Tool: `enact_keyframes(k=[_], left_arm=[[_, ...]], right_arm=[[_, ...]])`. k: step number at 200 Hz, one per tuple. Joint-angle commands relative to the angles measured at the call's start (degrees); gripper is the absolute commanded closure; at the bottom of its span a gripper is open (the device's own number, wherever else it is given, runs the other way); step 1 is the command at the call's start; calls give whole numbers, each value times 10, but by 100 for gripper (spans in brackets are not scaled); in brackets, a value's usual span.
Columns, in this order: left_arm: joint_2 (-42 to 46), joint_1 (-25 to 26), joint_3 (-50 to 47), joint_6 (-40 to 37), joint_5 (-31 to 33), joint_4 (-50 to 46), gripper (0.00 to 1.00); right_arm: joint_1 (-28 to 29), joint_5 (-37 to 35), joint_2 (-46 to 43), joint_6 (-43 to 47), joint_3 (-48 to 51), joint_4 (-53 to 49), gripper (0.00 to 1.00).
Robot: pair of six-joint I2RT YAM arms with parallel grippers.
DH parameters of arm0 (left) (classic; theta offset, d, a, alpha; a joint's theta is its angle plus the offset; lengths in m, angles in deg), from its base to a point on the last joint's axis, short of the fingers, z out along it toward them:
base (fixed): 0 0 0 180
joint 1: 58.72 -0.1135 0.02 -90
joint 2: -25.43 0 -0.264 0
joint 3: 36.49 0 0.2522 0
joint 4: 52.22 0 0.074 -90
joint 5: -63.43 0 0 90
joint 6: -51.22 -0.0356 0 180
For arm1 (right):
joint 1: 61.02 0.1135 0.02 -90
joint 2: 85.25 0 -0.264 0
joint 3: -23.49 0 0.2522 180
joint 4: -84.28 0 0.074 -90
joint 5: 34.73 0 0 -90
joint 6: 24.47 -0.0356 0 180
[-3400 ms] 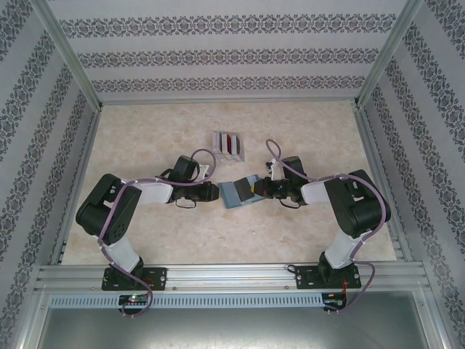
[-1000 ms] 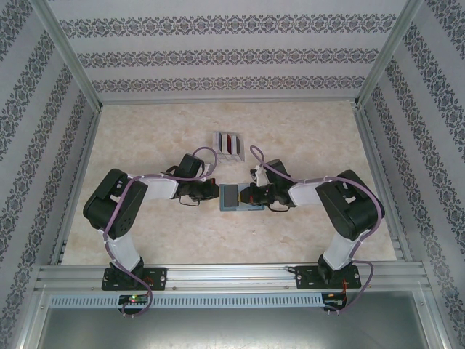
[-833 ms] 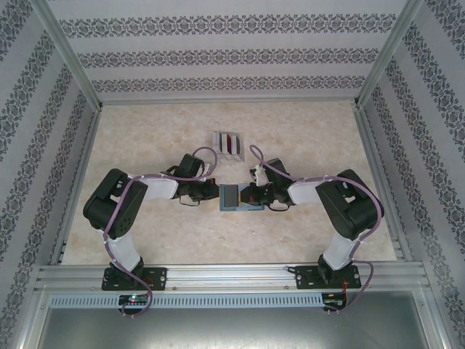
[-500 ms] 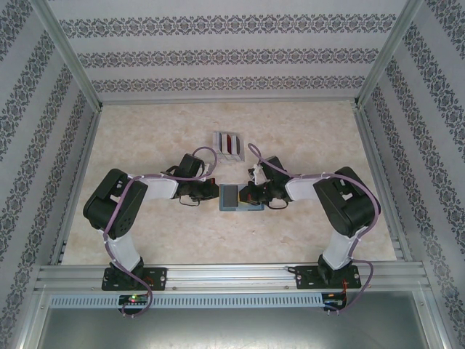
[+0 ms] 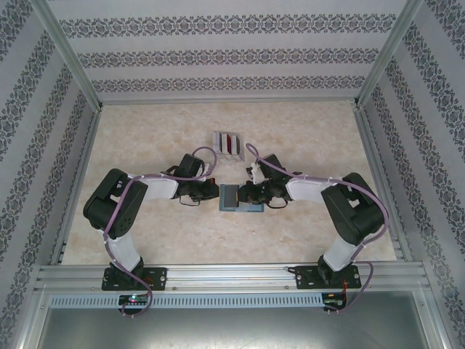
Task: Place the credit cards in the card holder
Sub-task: Insert the credit card into the card holder, then flip over the card slot in the card holder.
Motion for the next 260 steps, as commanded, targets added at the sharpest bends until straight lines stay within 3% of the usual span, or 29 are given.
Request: enact_keyframes(k=[1, 45, 127, 260], left_arm=[[-47, 4, -5, 3, 47, -7, 100], [-43, 4, -6, -3, 50, -11, 100], [-35, 2, -9, -11, 46, -9, 100], [-33, 1, -11, -11, 52, -12, 100]], right_arm=[[0, -49, -43, 29, 0, -52, 76], [-2, -113, -86, 20, 17, -94, 68], [-3, -168, -62, -16, 19, -105, 60], [12, -161, -41, -40, 32, -81, 55]])
